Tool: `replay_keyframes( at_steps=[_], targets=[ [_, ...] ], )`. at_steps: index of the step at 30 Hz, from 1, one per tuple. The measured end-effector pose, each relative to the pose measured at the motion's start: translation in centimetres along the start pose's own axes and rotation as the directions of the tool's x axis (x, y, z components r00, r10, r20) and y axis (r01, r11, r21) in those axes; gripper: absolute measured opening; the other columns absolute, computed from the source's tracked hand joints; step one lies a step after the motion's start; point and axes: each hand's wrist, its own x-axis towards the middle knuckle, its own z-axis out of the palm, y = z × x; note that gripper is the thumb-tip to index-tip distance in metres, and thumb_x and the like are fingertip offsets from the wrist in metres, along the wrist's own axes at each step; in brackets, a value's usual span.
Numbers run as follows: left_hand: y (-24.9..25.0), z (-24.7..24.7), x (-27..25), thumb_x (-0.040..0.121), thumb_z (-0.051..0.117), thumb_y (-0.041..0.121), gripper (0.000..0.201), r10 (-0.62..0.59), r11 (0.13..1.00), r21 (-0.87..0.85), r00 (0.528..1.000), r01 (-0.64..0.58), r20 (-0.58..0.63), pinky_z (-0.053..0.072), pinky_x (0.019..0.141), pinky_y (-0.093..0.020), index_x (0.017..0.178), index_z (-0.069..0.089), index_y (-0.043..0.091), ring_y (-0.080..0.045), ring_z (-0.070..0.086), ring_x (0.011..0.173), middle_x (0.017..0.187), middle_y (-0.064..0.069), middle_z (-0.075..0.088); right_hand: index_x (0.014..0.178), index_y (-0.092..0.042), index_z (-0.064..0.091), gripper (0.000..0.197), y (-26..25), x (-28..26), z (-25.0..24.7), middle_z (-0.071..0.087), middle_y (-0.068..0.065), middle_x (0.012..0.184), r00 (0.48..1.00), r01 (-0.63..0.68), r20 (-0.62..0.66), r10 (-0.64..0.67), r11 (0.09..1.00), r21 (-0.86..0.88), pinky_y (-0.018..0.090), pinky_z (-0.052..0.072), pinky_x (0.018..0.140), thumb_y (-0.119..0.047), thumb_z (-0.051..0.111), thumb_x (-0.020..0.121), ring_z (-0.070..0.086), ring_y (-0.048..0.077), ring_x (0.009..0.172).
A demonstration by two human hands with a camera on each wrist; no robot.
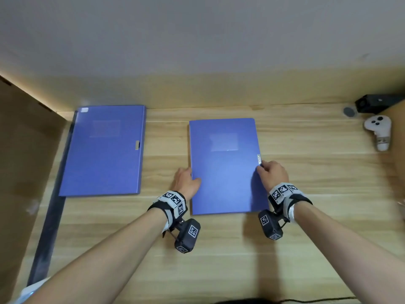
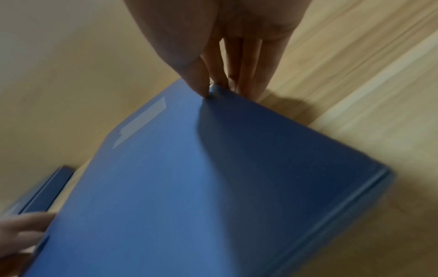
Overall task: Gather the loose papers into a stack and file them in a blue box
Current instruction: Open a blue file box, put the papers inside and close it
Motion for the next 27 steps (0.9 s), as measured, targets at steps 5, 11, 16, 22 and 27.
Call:
replay_keyframes(
  at_steps=[5, 11, 16, 22, 27],
  targets=[
    [2.6, -5.3, -3.7, 0.085, 0.053, 0.015, 0.026, 0.007, 0.987, -0.161, 0.997, -0.021, -0.082, 0.052, 0.067, -0.031, 0.104, 0.070, 0.013, -0.025, 0.063, 0.075, 0.099, -0.010, 0.074, 0.102, -0.022, 0.077, 0.031, -2.6, -0.6, 1.0, 0.077, 0.006, 0.094, 1.000, 0.003, -0.018, 0.001, 0.975, 0.222, 0.037, 0.053, 0.080, -0.036, 0.059, 0.080, 0.068, 0.029, 0.093],
    [-0.8, -13.7, -3.8, 0.094, 0.052, 0.019, 0.025, 0.012, 0.984, -0.168, 0.967, -0.057, -0.255, 0.056, 0.085, -0.045, 0.113, 0.067, 0.017, -0.033, 0.067, 0.097, 0.103, -0.005, 0.070, 0.109, -0.021, 0.075, 0.028, -10.2, -1.9, 4.6, 0.078, 0.003, 0.097, 0.995, 0.094, -0.058, -0.076, 0.902, 0.421, 0.037, 0.054, 0.090, -0.030, 0.068, 0.084, 0.071, 0.019, 0.093],
    [-6.0, -20.6, -2.3, 0.098, 0.047, 0.018, 0.036, -0.071, 0.951, -0.305, 0.925, -0.050, -0.374, 0.049, 0.102, -0.046, 0.132, 0.059, 0.018, -0.029, 0.059, 0.118, 0.131, -0.007, 0.061, 0.106, -0.024, 0.076, 0.029, -17.8, -3.1, 9.7, 0.078, -0.001, 0.083, 0.986, 0.153, -0.027, -0.163, 0.841, 0.519, 0.039, 0.057, 0.083, -0.034, 0.068, 0.080, 0.072, 0.020, 0.080],
    [-12.2, -27.0, 0.1, 0.099, 0.043, 0.022, 0.043, -0.166, 0.925, -0.381, 0.895, -0.005, -0.414, 0.051, 0.100, -0.044, 0.142, 0.051, 0.020, -0.033, 0.058, 0.124, 0.142, -0.006, 0.057, 0.112, -0.023, 0.074, 0.035, -25.2, -4.1, 15.4, 0.075, -0.006, 0.079, 0.972, 0.173, 0.043, -0.230, 0.830, 0.531, 0.031, 0.056, 0.084, -0.035, 0.070, 0.080, 0.071, 0.013, 0.081],
    [-15.4, -29.7, 1.3, 0.098, 0.040, 0.022, 0.037, -0.212, 0.924, -0.381, 0.876, 0.035, -0.433, 0.042, 0.059, -0.027, 0.126, 0.062, 0.027, -0.026, 0.055, 0.061, 0.095, -0.003, 0.068, 0.098, -0.032, 0.075, 0.020, -28.8, -5.0, 17.8, 0.071, -0.014, 0.071, 0.950, 0.219, 0.094, -0.298, 0.849, 0.481, 0.033, 0.057, 0.082, -0.032, 0.069, 0.080, 0.072, 0.014, 0.081]
  ],
)
